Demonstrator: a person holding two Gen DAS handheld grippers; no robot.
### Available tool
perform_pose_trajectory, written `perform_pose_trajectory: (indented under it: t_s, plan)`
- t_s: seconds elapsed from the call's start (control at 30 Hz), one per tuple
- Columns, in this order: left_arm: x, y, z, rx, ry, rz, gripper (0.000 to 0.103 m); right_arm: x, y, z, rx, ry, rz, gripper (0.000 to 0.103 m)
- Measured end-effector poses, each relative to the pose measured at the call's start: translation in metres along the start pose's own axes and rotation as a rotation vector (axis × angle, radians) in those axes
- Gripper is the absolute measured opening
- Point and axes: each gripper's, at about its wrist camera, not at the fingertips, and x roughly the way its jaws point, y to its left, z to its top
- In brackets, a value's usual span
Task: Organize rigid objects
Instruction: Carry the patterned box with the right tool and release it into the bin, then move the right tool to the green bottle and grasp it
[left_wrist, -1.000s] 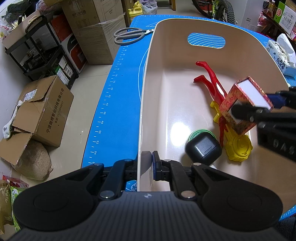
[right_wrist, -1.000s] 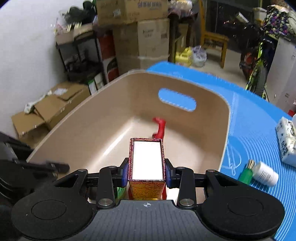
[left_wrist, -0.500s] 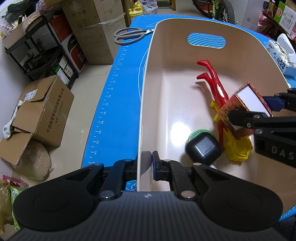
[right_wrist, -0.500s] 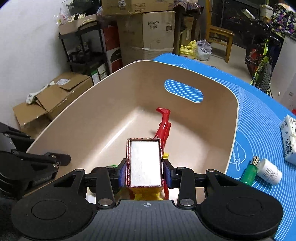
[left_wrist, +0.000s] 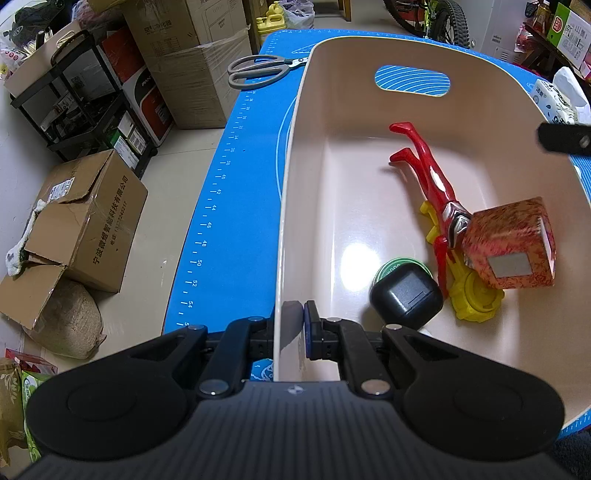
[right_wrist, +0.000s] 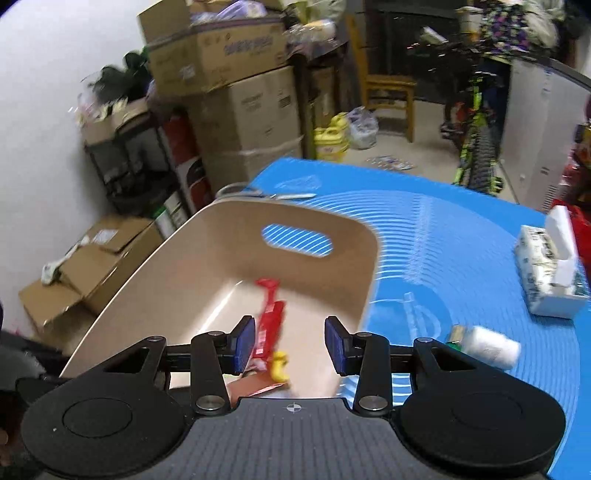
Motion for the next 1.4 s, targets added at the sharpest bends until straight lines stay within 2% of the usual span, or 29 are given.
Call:
perform_pose_trajectory:
  t_s: [0.23, 0.43, 0.6, 0.8, 0.93, 1.2, 1.27, 1.33, 1.4]
  plan:
    - [0.0, 0.0, 0.0, 0.001, 0.0, 0.001, 0.012, -0.002, -0.045, -0.001, 0.068, -0.009, -0.114, 0.051]
    - [0.0, 0.0, 0.0, 0.0, 0.001, 0.001, 0.012, 0.021, -0.084, -0.019, 0.108, 0.07, -0.205, 0.051]
    - [0.0, 0.0, 0.0, 0.0, 0.0, 0.001, 0.012, 0.043, -0.111, -0.038, 0.194, 0.133, -0.224, 0.051]
    - [0.0, 0.0, 0.0, 0.0, 0.0, 0.001, 0.012, 0.071, -0.115, -0.049, 0.208, 0.177, -0.253, 0.051]
    - [0.001, 0.0, 0.0, -0.001, 0.0, 0.0, 0.012, 0.084, -0.117, -0.051, 0.253, 0.182, -0.262, 0.057]
    - [0.001, 0.0, 0.0, 0.001, 0.0, 0.002, 0.012, 0.093, -0.117, -0.052, 0.283, 0.135, -0.272, 0.058]
    - [0.001, 0.0, 0.0, 0.001, 0.0, 0.001, 0.012, 0.095, -0.117, -0.052, 0.275, 0.124, -0.281, 0.058]
    - [0.001, 0.0, 0.0, 0.001, 0.0, 0.001, 0.012, 0.096, -0.116, -0.053, 0.264, 0.109, -0.292, 0.048]
    - [0.001, 0.0, 0.0, 0.002, -0.001, 0.002, 0.012, 0.095, -0.114, -0.055, 0.257, 0.097, -0.302, 0.043]
